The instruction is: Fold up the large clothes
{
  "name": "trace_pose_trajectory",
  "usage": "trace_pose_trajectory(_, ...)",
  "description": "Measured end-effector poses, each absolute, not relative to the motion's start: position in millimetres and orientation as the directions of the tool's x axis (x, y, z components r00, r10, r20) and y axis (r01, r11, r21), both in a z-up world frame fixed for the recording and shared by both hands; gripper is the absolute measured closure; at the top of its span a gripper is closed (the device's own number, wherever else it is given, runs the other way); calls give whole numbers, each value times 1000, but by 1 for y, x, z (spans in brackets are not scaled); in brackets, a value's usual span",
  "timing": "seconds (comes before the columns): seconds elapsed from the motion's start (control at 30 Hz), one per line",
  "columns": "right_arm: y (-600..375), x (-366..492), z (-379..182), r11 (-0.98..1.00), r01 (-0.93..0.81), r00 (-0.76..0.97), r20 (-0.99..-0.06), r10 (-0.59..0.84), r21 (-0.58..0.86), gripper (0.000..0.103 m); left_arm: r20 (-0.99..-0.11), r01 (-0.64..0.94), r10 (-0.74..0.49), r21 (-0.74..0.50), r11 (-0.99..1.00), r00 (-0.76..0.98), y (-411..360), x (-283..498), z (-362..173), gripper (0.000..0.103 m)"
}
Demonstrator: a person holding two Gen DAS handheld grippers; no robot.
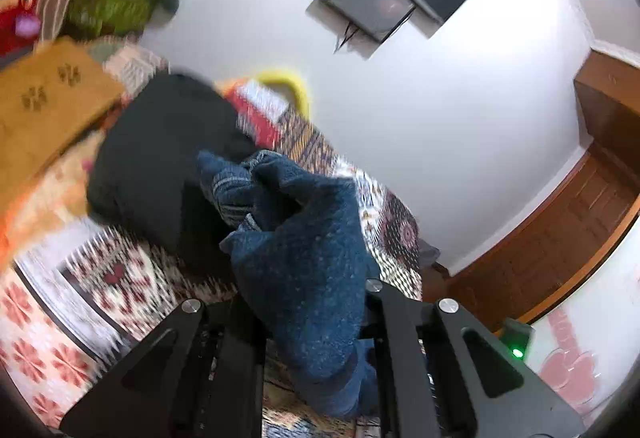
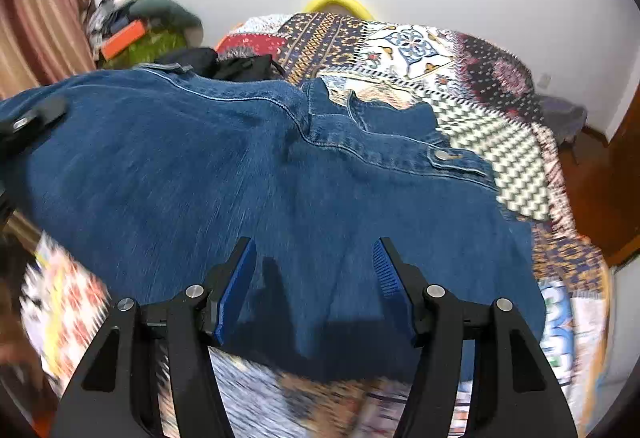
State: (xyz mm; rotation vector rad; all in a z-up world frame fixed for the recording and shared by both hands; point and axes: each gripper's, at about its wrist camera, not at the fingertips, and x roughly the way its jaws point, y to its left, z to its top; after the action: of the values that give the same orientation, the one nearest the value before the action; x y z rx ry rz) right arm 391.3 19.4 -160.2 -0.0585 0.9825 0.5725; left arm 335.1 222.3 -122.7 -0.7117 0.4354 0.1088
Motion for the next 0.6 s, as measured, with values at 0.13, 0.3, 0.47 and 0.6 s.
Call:
trace_pose_trajectory(0.13,56,387,-188,800,-503,284,-811,511,327,46,-390,-263,46,-524,810,920,227,322,-105,92)
trace_pose_trajectory(0.3,88,383,-231,752,-499,91,-837,540,431,46,-440,-311,100,-442,841,893,229,326,-115,92)
trace_pose_trajectory(0.47,66,384,-226,735,-511,50,-839,543,445,46,-439,-295,113,-371,881,891,201,331,-115,92)
trace_pose_trajectory(0.6,3,385,-198,764,-500,145,-830,538,408,46,-429,-209,63,-302,930,901,163,351,-106,92)
